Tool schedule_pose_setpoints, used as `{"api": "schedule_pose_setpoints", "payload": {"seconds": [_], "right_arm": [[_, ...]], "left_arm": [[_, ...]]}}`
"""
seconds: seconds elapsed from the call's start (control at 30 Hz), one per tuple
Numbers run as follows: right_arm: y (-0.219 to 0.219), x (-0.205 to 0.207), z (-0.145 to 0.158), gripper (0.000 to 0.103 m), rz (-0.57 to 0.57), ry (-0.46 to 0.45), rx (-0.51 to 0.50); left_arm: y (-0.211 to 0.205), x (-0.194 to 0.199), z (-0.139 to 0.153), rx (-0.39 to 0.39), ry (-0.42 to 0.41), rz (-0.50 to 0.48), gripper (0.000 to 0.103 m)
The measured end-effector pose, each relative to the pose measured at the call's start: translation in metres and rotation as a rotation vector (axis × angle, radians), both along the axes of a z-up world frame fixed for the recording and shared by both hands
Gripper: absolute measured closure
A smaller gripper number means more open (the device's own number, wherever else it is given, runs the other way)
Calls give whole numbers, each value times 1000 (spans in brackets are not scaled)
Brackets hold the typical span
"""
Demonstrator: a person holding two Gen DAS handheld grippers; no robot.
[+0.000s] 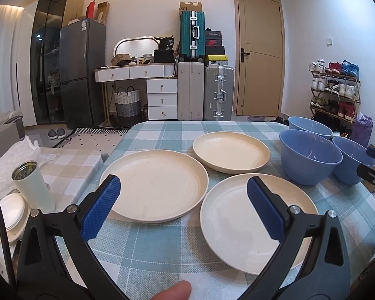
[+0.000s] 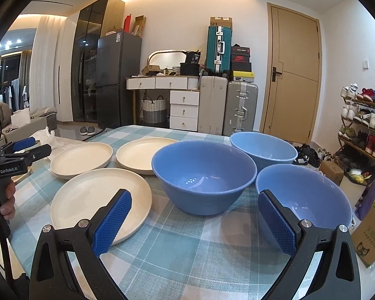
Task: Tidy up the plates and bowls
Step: 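Move both grippers forward to the rim of the large cream plate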
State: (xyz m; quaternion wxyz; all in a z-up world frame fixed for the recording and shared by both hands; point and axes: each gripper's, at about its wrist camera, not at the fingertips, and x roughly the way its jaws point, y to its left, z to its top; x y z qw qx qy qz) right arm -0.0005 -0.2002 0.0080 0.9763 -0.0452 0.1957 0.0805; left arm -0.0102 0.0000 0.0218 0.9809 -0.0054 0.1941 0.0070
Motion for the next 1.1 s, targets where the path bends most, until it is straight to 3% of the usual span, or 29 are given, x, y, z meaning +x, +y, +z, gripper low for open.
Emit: {"api": "schedule_pose_setpoints", "payload": {"seconds": [0.4,0.73,1.1], "right_arm": [[31,4,43,0,86,19,-3],[59,22,73,0,153,90,-2],[106,56,94,0,229,172,-12]], "left_arm": [[16,-19,32,-13,12,33,2],[33,-24,48,-36,75,70,2],[66,-5,49,-90,182,142,2]]}}
